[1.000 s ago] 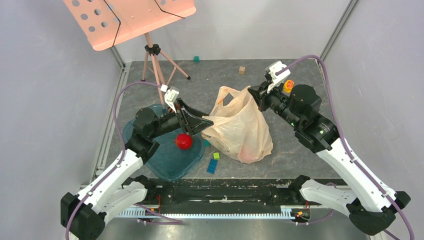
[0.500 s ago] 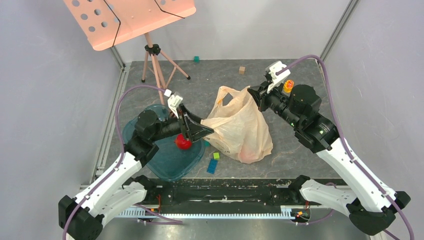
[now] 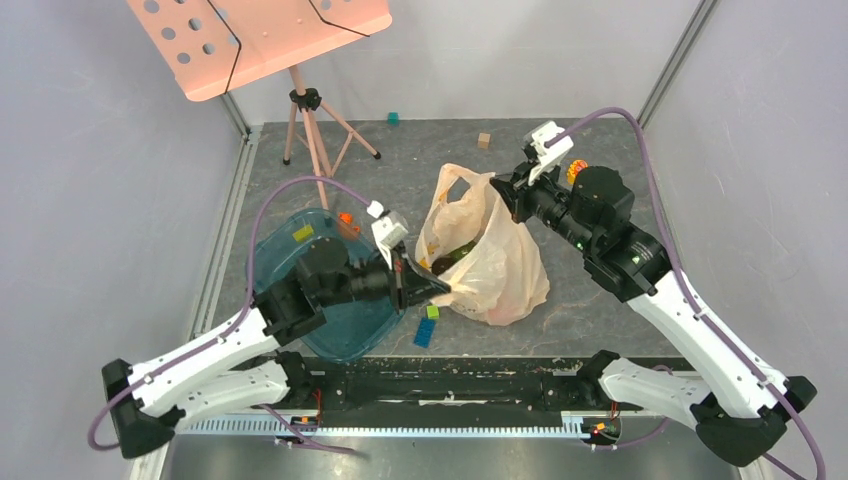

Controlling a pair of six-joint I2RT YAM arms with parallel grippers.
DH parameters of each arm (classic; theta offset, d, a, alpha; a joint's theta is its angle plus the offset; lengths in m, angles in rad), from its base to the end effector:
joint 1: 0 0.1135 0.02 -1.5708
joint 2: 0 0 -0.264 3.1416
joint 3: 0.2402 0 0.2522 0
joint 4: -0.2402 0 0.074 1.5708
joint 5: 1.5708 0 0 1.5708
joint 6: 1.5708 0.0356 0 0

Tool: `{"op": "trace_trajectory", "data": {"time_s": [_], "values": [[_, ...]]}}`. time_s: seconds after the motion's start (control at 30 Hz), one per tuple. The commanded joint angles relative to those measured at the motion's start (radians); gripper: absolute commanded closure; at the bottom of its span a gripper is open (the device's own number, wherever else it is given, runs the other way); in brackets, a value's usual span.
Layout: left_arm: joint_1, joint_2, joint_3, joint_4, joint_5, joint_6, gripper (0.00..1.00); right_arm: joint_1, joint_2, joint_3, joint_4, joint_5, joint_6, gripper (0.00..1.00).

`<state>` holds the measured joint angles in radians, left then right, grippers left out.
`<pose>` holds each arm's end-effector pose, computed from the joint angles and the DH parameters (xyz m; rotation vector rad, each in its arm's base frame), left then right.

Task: Take the fake fruits out of the plastic bag
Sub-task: Adjust the plastic bag at the center of the board.

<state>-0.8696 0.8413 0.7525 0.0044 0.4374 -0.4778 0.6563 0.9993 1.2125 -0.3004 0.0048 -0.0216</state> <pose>0.1170 -0.1620 0.3394 0.7127 1.6982 -1.3480 0.1689 0.1299 0.4365 -0.5551 1.5856 0.4766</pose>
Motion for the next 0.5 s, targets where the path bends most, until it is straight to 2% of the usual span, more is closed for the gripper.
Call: {"op": "trace_trajectory", "data": {"time_s": [0.0, 0.17, 0.3, 0.47], "values": [[-0.209, 0.011, 0.091, -0.097, -0.321, 0.132, 0.98, -0.001, 0.036, 0.041, 0.015, -0.002, 0.020, 1.00], [-0.429, 0.107, 0.101, -0.066, -0.629, 0.203, 0.98, -0.001, 0.066, 0.069, -0.007, -0.002, 0.020, 1.00], [-0.598, 0.237, 0.138, -0.053, -0.963, 0.278, 0.98, -0.001, 0.094, 0.104, -0.043, 0.001, 0.020, 1.00], [-0.717, 0.395, 0.216, -0.031, -1.268, 0.318, 0.98, -0.003, 0.112, 0.133, -0.063, 0.020, 0.055, 1.00]]}}
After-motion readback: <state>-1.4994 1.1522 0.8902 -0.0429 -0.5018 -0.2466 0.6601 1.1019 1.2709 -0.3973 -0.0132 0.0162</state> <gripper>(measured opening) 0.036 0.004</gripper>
